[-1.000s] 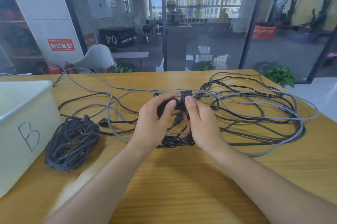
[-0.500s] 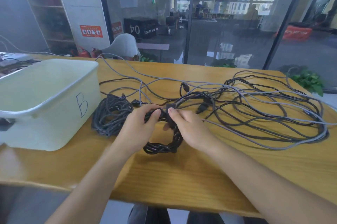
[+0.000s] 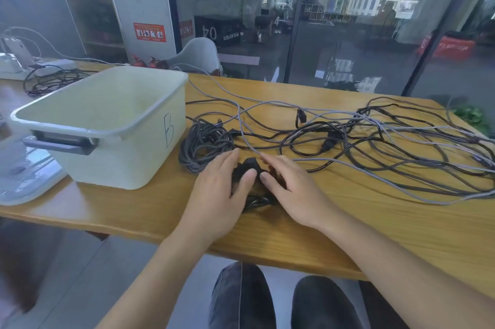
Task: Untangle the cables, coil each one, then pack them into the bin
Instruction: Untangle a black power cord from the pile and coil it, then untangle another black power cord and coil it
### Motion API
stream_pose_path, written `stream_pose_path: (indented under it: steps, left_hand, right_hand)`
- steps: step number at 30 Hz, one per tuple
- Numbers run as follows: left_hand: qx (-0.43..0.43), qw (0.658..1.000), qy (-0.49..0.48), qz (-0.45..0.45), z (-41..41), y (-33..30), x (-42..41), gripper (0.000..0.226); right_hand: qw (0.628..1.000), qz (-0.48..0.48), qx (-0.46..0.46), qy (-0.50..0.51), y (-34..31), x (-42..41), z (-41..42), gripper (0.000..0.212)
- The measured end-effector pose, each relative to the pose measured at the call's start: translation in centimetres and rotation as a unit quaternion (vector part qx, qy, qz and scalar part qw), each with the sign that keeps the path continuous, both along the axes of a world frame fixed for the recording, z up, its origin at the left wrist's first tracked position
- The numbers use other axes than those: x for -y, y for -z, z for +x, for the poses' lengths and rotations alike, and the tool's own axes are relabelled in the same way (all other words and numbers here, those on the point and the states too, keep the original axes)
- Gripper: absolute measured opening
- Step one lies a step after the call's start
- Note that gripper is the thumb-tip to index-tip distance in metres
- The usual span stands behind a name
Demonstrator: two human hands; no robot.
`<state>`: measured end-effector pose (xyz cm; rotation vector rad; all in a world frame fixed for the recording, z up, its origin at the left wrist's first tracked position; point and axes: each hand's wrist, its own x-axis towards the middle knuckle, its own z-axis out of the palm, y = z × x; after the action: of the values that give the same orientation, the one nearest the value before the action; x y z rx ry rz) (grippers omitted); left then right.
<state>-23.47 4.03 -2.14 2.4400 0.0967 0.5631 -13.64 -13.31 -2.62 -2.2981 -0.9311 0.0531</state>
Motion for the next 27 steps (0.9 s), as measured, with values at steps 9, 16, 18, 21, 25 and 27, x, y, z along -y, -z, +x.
stream_pose_path:
  steps: [9,16,18,21,25,27]
  left_hand:
    - [-0.107,0.984,0.033,0.138,0.5,3.1,0.2,0.107]
    - [-0.036,0.967,0.012,0.252,2.3,3.2,0.0,0.082]
    - [-0.005,0.964,0.011,0.267,2.7,3.3,0.3,0.068]
    - [-0.037,0.969,0.02,0.242,3.3,3.1,0.7,0.063]
    - [-0.079,0.967,-0.011,0.243,4.3,2.9,0.2,0.064]
    - [-0.09,0.966,-0.033,0.24,4.8,2.9,0.0,0.064]
  right_hand:
    - [0.995,-0.095,0.021,-0.03,1.2,0.6,-1.0,0.063]
    - [0.988,-0.129,0.086,0.014,1.4,-0.7,0.4,0.063]
    - [0.987,-0.127,0.102,0.016,1.6,-1.0,1.0,0.063]
    - [0.985,-0.131,0.112,0.011,1.5,-0.7,2.1,0.063]
    - [0.98,-0.164,0.115,-0.009,1.3,1.4,5.2,0.056]
    - [0.979,-0.178,0.095,-0.017,1.3,2.9,7.1,0.053]
